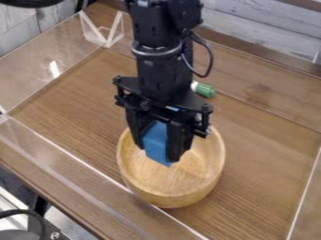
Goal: Put the blue block in the brown bowl
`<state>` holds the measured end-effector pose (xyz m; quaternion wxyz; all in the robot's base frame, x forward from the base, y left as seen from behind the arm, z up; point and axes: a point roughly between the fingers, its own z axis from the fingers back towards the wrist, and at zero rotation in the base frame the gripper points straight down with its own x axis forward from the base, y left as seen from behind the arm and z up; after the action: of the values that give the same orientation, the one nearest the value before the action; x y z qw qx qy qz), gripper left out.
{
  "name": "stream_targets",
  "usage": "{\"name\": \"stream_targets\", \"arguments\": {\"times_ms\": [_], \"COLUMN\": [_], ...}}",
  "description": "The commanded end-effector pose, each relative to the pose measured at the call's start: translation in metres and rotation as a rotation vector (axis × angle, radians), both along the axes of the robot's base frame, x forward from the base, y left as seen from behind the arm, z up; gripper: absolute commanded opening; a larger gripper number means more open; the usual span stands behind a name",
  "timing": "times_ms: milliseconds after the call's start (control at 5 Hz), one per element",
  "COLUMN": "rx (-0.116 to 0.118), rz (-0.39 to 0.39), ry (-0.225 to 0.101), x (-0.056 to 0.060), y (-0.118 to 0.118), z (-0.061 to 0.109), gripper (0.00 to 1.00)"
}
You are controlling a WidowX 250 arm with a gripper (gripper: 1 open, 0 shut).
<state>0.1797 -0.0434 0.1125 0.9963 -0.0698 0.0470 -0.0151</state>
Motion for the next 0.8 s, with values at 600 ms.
{"name": "stream_targets", "arguments": {"times_ms": [600], "rx": [-0.001], "rz": [-0.024], "ry": [-0.035], "x": [0.0015], "y": [-0.0070], "z": [0.0006], "gripper": [0.00]}}
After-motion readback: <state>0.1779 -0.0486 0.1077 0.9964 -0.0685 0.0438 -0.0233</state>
